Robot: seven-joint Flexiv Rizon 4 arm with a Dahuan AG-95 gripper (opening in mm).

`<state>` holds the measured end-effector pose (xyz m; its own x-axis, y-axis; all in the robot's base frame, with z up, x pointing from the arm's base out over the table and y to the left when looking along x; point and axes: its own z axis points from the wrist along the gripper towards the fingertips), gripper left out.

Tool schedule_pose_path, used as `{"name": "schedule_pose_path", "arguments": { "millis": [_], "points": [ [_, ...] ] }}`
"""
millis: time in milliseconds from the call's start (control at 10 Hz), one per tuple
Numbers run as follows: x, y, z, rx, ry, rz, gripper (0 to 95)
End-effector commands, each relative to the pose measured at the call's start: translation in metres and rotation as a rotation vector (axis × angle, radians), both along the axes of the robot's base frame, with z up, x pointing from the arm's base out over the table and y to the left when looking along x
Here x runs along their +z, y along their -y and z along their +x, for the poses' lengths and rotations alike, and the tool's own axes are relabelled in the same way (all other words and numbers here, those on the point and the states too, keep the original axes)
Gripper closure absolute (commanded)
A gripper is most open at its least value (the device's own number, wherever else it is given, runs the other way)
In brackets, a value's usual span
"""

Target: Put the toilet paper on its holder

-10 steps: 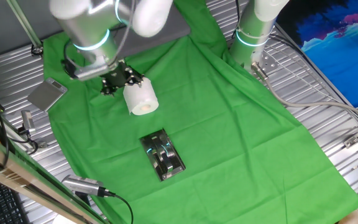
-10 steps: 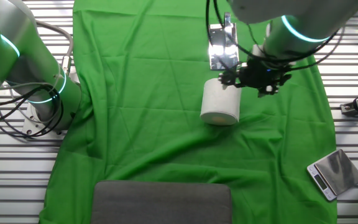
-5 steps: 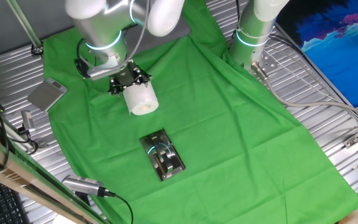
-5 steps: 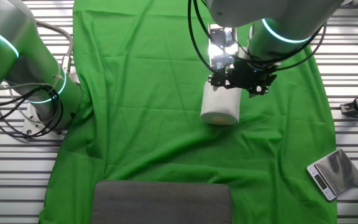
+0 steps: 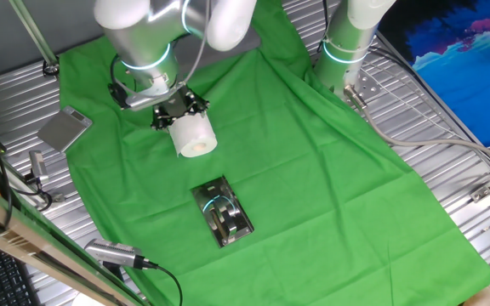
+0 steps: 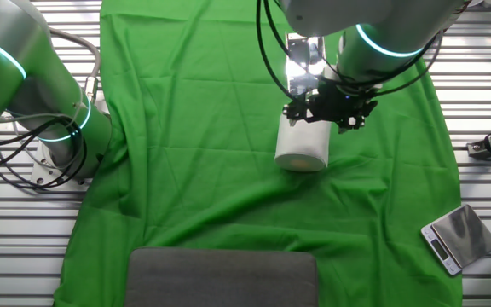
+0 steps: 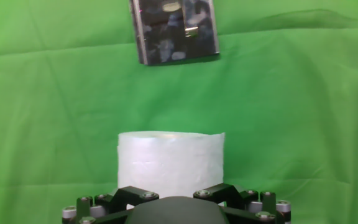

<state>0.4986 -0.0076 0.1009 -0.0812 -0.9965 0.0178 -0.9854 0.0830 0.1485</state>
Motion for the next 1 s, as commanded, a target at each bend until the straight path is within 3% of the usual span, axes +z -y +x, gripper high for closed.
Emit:
{"name": "schedule_pose_path", "arguments": {
  "millis": [100, 400, 1000],
  "points": [
    [-0.004, 0.006, -0.001, 0.013, 0.001, -0.008, 0.0],
    [-0.012, 0.016, -0.006, 0.020, 0.005, -0.001, 0.0],
    [-0.037, 0.012, -0.010, 0.006, 0.045, -0.002, 0.0]
  ]
}}
